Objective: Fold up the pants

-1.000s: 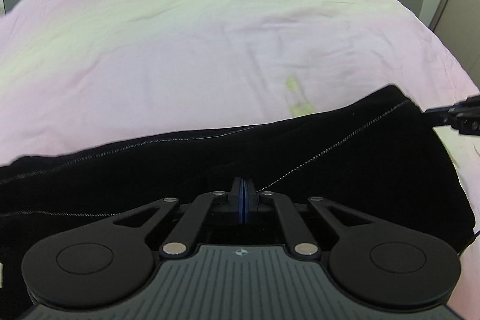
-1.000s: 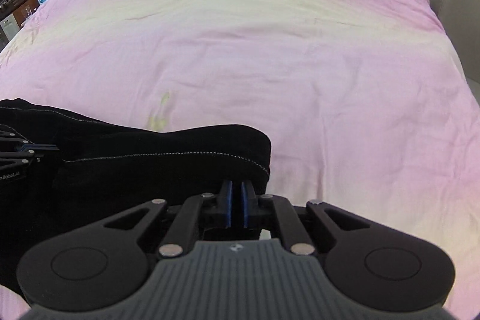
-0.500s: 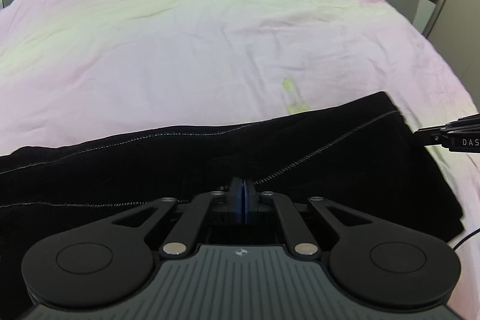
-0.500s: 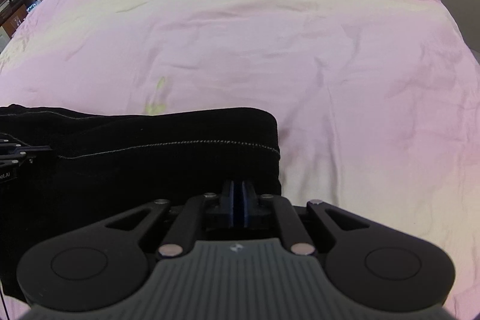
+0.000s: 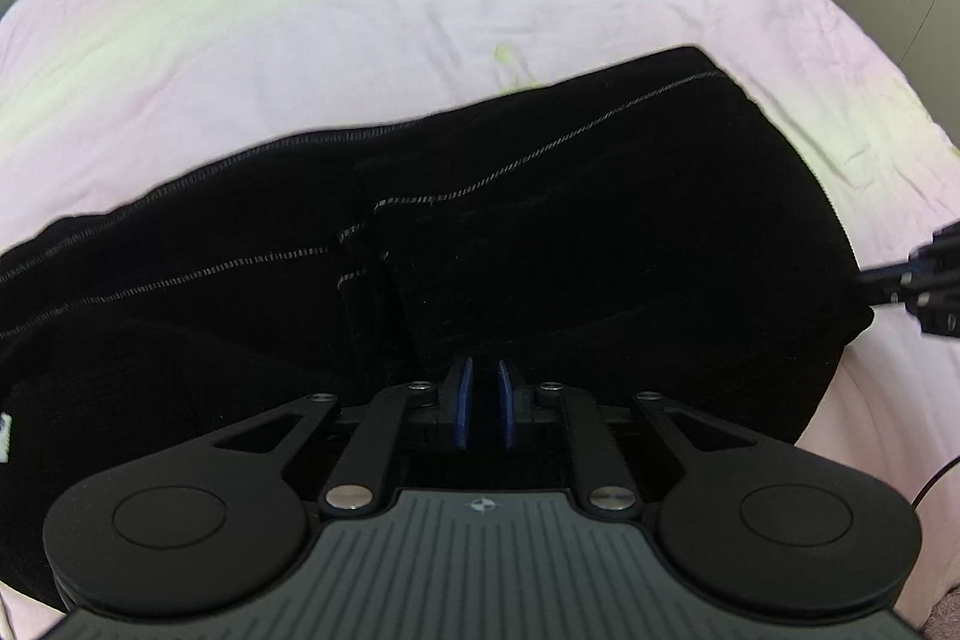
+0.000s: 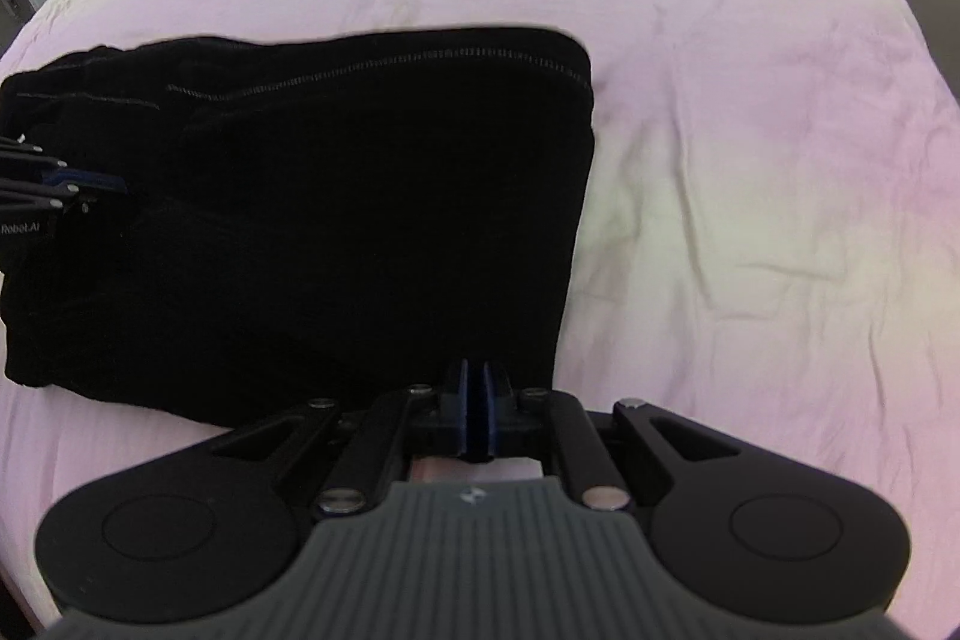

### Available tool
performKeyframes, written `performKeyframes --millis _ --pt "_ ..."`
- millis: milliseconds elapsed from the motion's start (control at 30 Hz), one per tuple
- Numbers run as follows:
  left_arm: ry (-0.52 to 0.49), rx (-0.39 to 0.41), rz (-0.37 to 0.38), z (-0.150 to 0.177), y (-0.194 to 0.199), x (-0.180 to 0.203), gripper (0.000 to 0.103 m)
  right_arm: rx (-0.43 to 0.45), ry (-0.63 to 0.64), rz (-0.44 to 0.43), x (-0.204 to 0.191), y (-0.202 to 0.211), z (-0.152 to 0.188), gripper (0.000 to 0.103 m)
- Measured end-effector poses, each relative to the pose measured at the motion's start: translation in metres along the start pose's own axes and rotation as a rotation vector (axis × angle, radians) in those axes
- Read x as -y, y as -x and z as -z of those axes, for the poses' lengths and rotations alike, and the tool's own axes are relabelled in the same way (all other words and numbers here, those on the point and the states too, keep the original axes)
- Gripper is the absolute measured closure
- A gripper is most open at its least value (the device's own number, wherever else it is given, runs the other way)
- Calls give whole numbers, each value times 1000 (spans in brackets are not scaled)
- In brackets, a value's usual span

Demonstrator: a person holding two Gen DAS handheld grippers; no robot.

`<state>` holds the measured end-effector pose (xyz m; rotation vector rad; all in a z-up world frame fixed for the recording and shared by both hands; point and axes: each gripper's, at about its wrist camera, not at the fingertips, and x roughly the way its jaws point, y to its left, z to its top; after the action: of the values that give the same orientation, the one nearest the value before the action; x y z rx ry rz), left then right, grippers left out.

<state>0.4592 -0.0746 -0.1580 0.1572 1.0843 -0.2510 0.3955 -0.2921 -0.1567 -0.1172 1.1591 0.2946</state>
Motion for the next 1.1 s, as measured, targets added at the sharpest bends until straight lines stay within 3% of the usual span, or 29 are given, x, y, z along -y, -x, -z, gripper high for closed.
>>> performKeyframes --millis 167,467,567,667,800,1100 --pt "15 -15 9 2 -16 -4 89 -17 162 75 -24 -28 16 101" --pt "32 18 10 7 8 -8 88 -23 158 113 -30 -27 18 101" --pt "20 28 -24 15 33 -15 74 -18 173 142 -38 -20 16 101" --pt "37 37 -33 24 59 -35 69 -11 166 144 -46 -8 12 99" --pt "83 55 -46 38 97 -73 61 10 194 124 -68 14 8 80" --pt "145 65 -138 78 157 -171 36 52 363 50 -147 35 -12 78"
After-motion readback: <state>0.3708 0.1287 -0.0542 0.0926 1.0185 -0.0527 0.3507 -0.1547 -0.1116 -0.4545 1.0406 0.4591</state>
